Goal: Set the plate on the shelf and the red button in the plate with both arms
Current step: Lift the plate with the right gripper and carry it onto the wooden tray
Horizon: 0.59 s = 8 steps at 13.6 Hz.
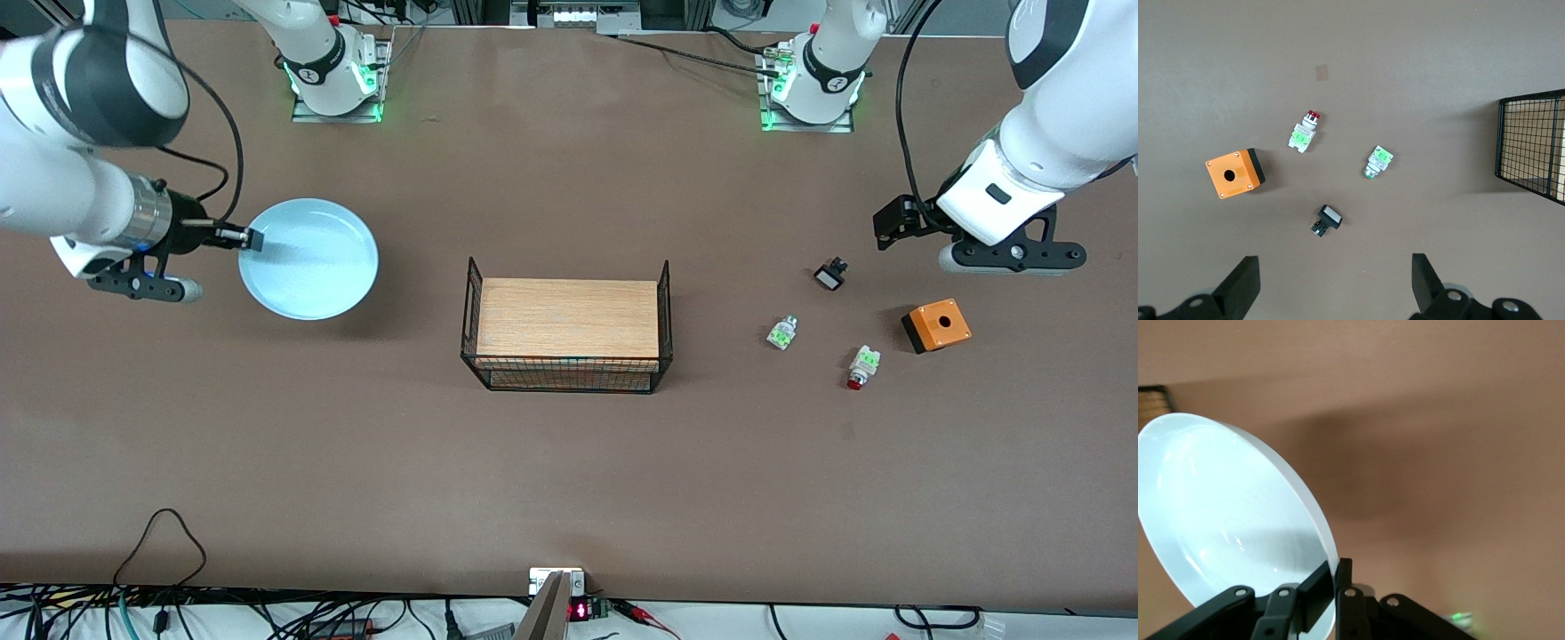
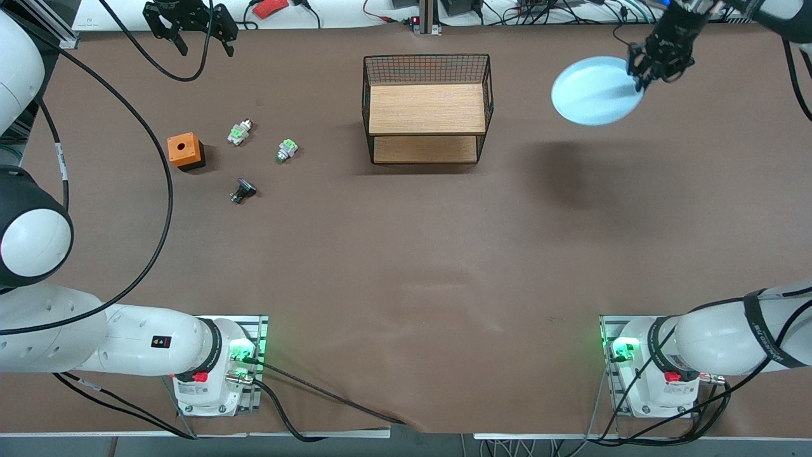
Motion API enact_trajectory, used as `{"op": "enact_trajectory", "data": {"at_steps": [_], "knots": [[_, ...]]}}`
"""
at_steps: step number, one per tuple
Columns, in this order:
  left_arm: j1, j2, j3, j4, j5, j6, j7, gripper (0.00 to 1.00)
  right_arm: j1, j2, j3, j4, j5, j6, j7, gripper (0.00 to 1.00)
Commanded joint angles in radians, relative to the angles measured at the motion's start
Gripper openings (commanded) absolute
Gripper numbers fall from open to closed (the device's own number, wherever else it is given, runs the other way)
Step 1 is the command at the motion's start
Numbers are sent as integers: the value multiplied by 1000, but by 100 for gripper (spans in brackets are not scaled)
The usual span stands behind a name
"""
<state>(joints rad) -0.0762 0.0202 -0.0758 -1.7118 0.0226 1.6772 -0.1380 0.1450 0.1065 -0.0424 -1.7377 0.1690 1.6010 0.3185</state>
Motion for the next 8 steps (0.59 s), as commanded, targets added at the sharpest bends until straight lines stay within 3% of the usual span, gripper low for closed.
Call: {"op": "enact_trajectory", "data": {"at_steps": [1, 3, 8], "knots": [[9, 3, 2, 17, -10, -14, 25, 100, 48, 1, -2, 91, 102, -68, 214, 0], [9, 3, 4, 17, -10, -14, 25, 100, 103, 4, -1, 133, 147, -73, 388, 0], [9, 3, 4, 17, -10, -16, 25, 100, 310, 47, -1, 200, 147, 3, 753, 0]]}}
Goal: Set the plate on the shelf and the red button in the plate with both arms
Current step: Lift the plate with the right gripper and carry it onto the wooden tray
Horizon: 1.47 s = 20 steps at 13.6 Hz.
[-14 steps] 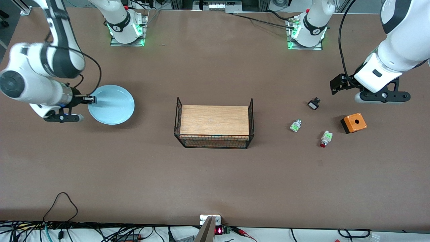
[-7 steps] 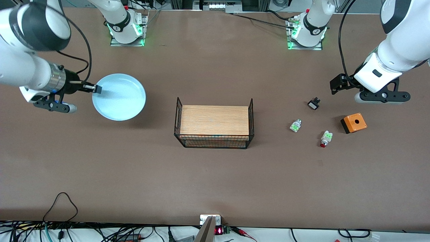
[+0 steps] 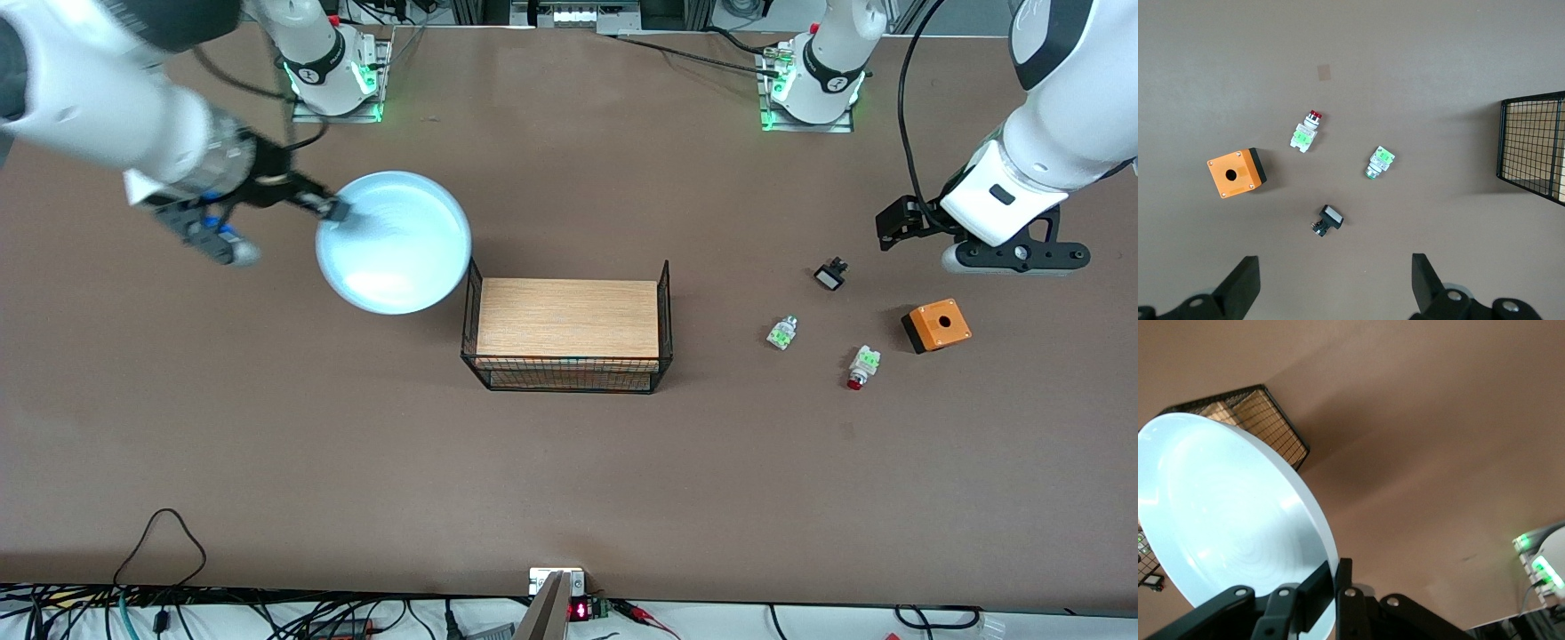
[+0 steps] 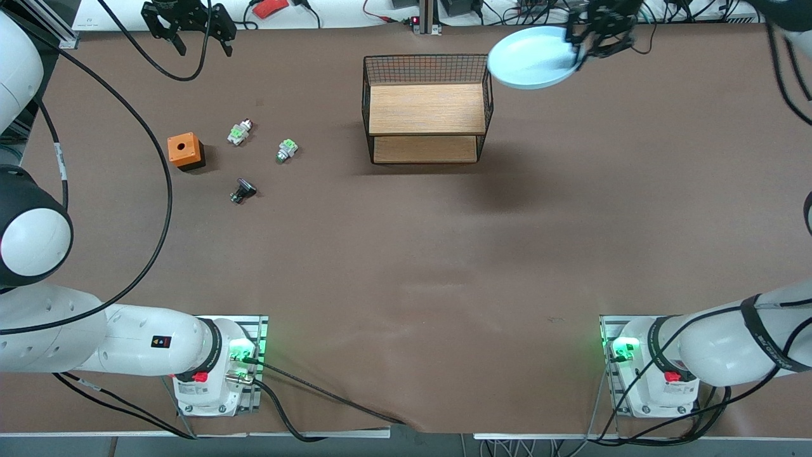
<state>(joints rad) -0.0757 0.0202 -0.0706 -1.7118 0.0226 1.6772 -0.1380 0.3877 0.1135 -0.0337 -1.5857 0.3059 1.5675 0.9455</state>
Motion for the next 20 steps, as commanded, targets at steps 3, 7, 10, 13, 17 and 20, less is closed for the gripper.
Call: {"op": "enact_trajectory", "data": {"at_steps": [3, 7, 10, 13, 17, 20], "knots": [[8, 3, -1, 17, -10, -16, 23, 100, 149, 81, -9, 58, 12, 143, 289, 0], [8, 4, -1, 17, -10, -16, 23, 100, 224, 172, -11, 89, 10, 246, 435, 0], [8, 3, -3, 17, -10, -16, 23, 100, 270, 215, -11, 87, 7, 313, 479, 0], [8, 3, -3, 17, -10, -16, 23, 100, 292, 250, -11, 87, 1, 342, 481, 0], [8, 3, -5, 17, -10, -16, 23, 100, 307, 270, -14, 67, -5, 368, 466, 0], [8, 3, -5, 17, -10, -16, 23, 100, 309, 304, -15, 66, -7, 417, 463, 0]]}}
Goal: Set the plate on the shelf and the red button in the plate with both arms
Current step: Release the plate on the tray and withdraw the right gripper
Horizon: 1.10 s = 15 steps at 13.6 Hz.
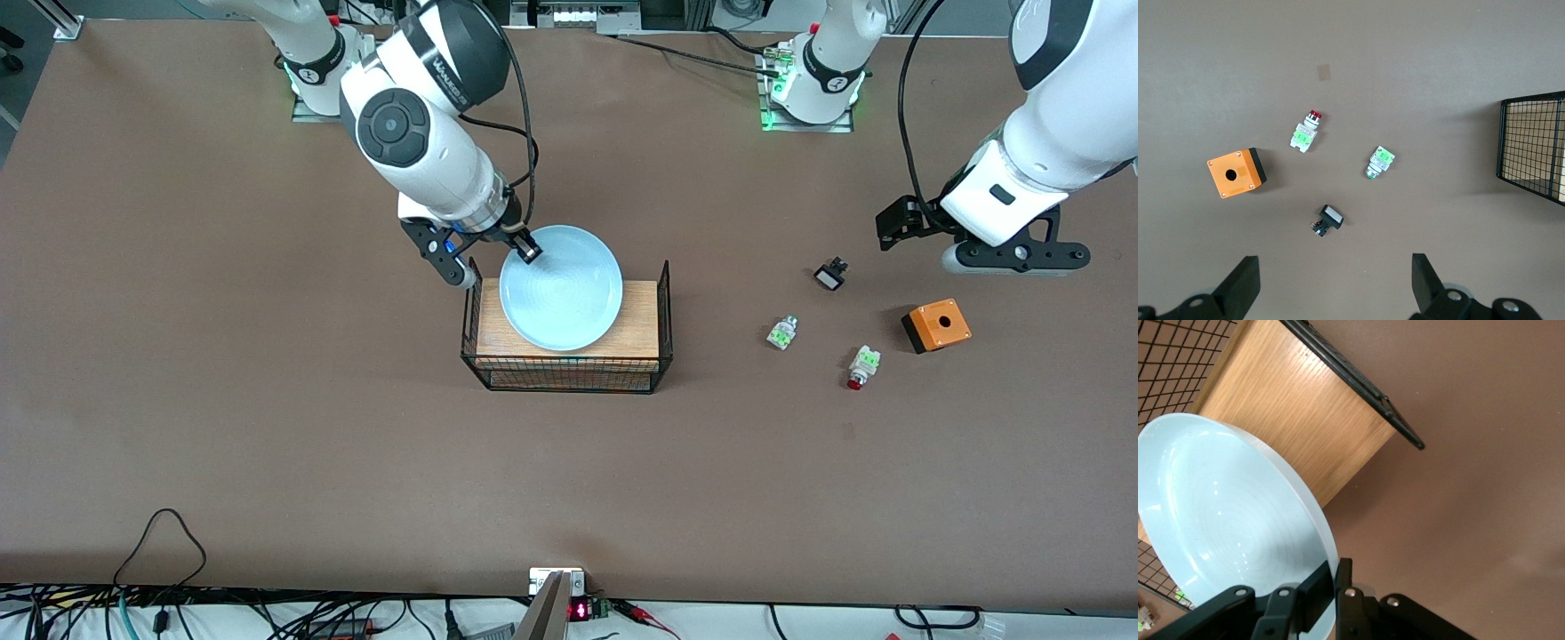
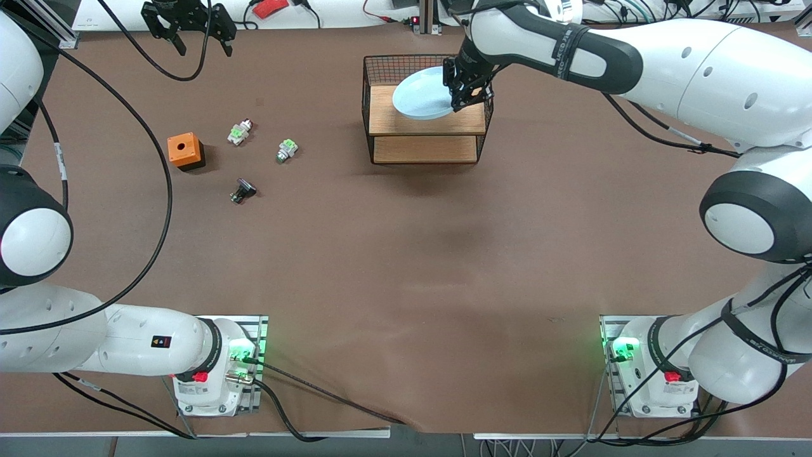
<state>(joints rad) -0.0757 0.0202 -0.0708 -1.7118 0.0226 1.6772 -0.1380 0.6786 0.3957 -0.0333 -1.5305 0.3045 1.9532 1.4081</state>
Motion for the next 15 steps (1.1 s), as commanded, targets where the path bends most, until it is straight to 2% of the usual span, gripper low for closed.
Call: {"op": "enact_trajectory", "data": {"at_steps": [1, 10, 11, 12, 13, 15], "knots": [[8, 3, -4, 17, -10, -16, 23, 100, 19, 26, -16, 10, -7, 36, -6, 0], [10, 3, -9, 24, -10, -24, 20, 100, 16, 80, -22, 9, -27, 76, -61, 0], [10, 3, -11, 24, -10, -25, 18, 100, 16, 81, -23, 9, -22, 76, -60, 13], [10, 4, -11, 26, -10, -24, 20, 100, 10, 81, -25, 7, -22, 78, -55, 75], [10, 4, -11, 26, -10, -24, 21, 100, 13, 78, -27, 9, -39, 76, -63, 100], [11, 4, -11, 26, -10, -24, 21, 100, 21, 69, -27, 10, -94, 73, -104, 100]]}}
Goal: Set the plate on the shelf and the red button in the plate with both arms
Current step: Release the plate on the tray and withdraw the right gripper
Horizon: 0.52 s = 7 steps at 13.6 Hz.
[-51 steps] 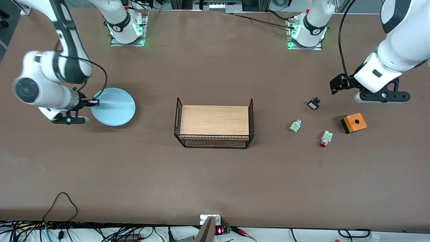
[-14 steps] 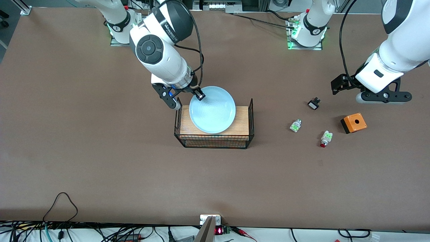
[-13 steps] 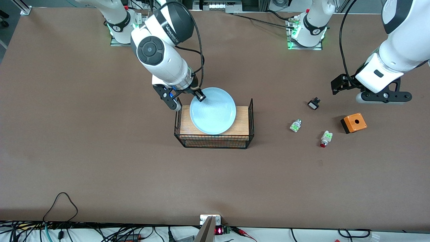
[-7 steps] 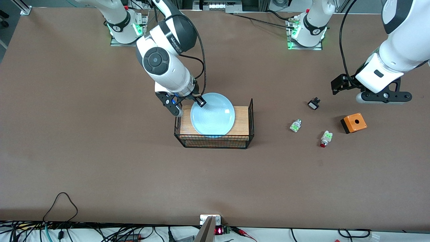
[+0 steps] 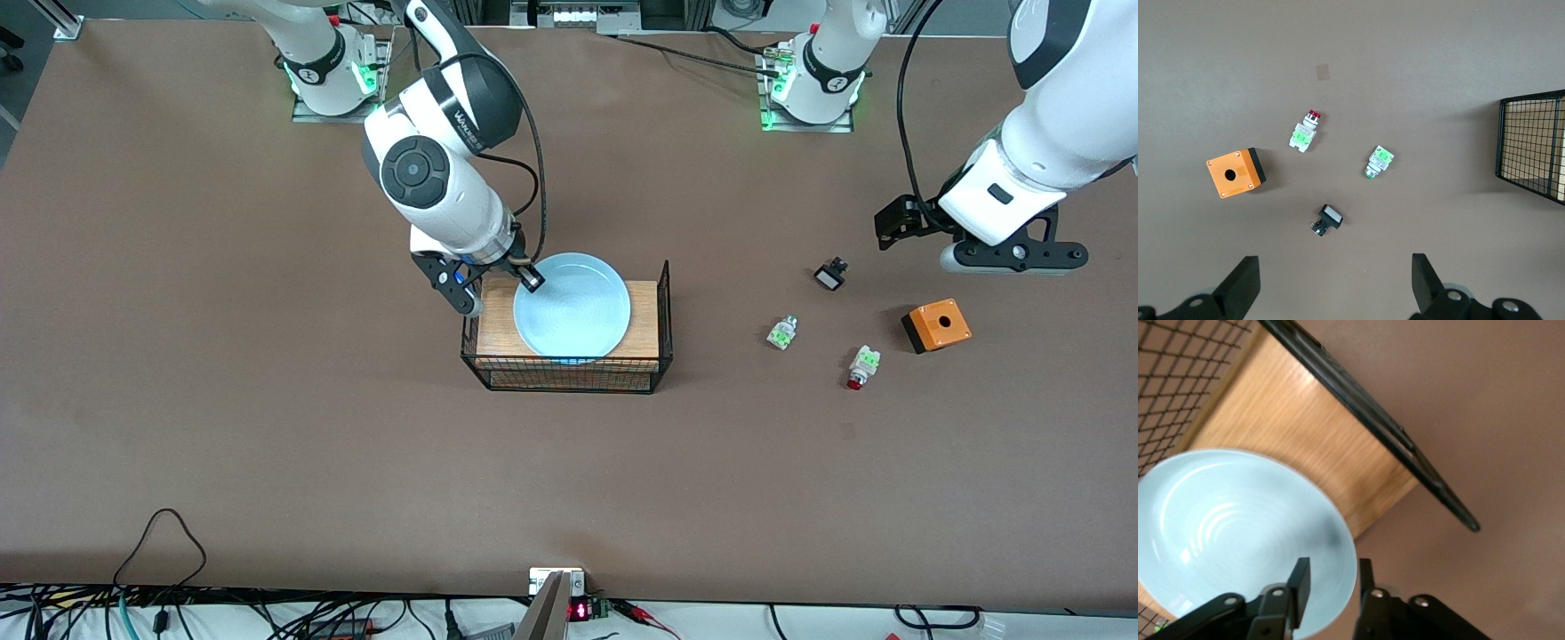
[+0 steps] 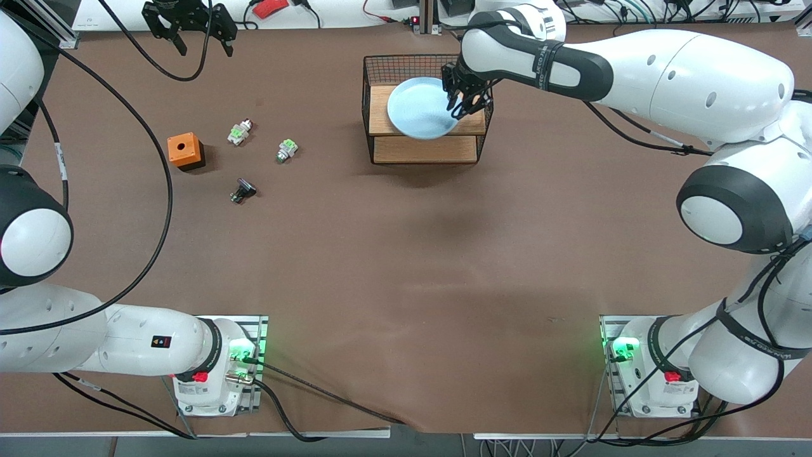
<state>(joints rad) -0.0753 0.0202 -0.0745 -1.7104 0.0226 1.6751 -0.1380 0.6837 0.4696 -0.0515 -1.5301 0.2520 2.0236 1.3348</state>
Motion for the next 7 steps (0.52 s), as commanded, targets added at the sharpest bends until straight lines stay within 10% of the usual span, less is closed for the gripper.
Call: {"op": "enact_trajectory", "data": {"at_steps": [1, 7], "knots": [[11, 4, -7, 25, -10, -22, 21, 100, 17, -9, -8, 13, -52, 1, -40, 100], [38, 61, 7, 29, -10, -32, 29, 100, -1, -153, -10, 28, -92, -118, -83, 100]]}}
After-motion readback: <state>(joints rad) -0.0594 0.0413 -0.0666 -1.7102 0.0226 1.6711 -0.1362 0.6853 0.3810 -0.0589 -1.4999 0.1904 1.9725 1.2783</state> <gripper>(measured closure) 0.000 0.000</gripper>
